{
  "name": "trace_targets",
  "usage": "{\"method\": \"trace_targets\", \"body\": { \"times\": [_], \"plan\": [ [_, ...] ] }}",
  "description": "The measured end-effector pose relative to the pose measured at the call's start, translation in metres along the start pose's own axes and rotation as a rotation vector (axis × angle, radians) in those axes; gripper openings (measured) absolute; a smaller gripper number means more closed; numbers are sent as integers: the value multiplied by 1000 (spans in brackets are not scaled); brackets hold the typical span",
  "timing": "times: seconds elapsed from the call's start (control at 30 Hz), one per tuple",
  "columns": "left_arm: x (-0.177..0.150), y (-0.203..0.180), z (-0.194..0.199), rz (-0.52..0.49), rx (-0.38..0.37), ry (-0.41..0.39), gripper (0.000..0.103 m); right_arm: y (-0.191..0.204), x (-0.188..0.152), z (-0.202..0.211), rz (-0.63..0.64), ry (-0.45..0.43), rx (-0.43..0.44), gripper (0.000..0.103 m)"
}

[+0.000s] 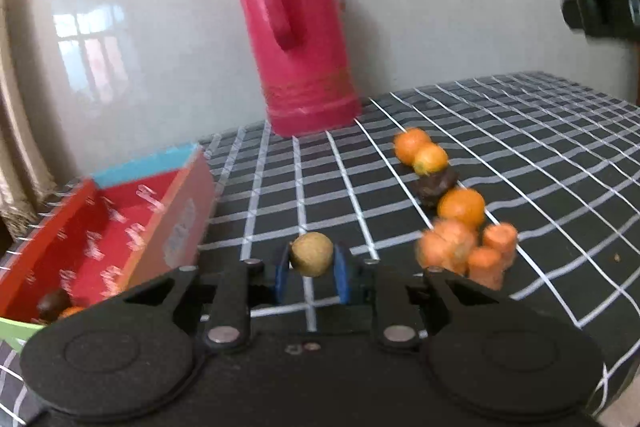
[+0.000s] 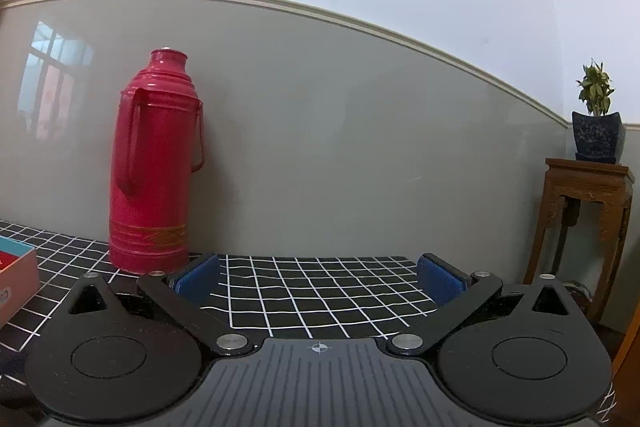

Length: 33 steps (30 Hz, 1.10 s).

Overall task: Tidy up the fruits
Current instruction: 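Move the left tool back to the row and grasp the small tan fruit, then lower the tan fruit into the box and open the left tool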

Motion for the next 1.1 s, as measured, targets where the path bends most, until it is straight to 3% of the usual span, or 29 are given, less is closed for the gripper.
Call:
{"method": "trace_targets", "body": {
  "times": [0.17, 0.37, 0.47, 0.73, 0.97, 1.03, 1.1],
  "plan": [
    [15, 24, 10, 54, 101, -84, 15, 3, -1, 0, 23, 1, -9, 103],
    [34, 75, 21, 186, 286, -155, 15, 9, -3, -3, 33, 10, 0, 103],
    [37, 99, 16, 237, 365, -124, 15, 16, -3, -3, 42, 10, 30, 103],
    [31, 149, 0, 389, 450, 25, 16, 47, -5, -2, 96, 19, 192, 103],
    [27, 166, 11, 466, 476, 59, 27, 73, -7, 5, 179, -5, 289, 103],
    [28, 166, 14, 474, 471, 54, 35, 79, -8, 6, 194, -4, 320, 103],
    [30, 170, 16, 479, 476, 43, 58, 85, -10, 8, 207, -2, 353, 103]
  ]
}}
Point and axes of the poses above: each gripper's, at about its wrist camera, not at the fingertips, and z roughly against the way its jaws point, y to its left, x to its top, the point moved 6 cm from there along -z, roughly the way its jaws point, and after that the axes turned 14 degrees about z, right-handed, at the moved point
